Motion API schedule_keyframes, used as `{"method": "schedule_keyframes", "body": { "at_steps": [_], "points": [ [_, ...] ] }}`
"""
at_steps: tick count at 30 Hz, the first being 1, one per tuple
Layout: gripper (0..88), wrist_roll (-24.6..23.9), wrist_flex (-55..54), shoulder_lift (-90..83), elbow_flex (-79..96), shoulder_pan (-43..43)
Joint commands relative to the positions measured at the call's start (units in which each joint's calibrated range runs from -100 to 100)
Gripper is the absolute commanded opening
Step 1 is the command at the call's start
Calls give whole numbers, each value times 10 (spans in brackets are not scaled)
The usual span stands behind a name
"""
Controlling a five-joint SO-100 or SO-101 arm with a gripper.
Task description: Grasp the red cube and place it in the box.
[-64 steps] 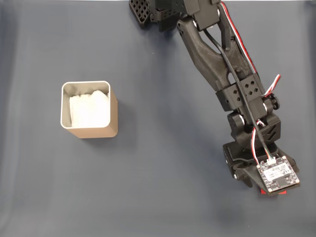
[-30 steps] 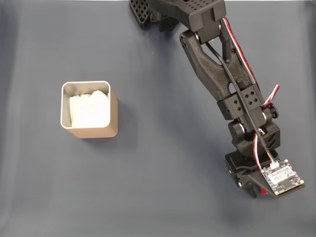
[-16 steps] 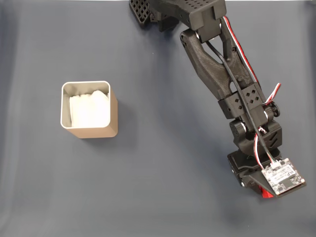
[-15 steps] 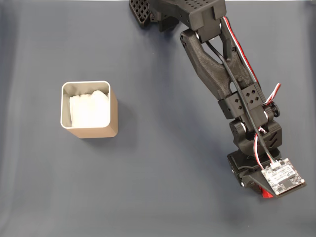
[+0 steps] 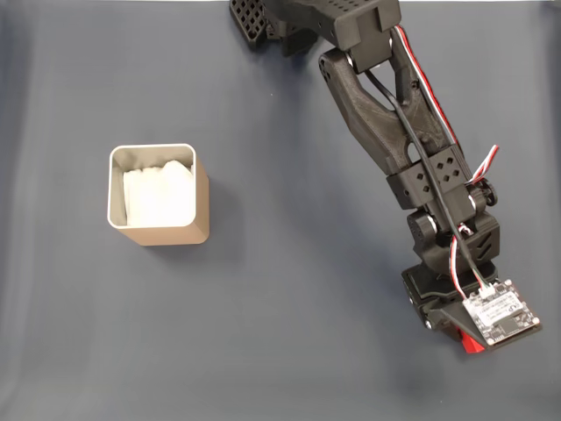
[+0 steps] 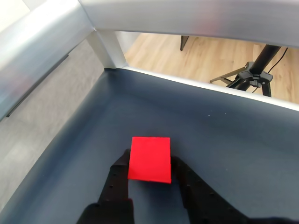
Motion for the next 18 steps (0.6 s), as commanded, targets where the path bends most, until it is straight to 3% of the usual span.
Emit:
{"method": "schedule_keyframes", "body": {
  "at_steps": [1,18],
  "points": [
    [191,4,0,-49,3,-3],
    [141,10,27,-136,74,-7]
  ]
}}
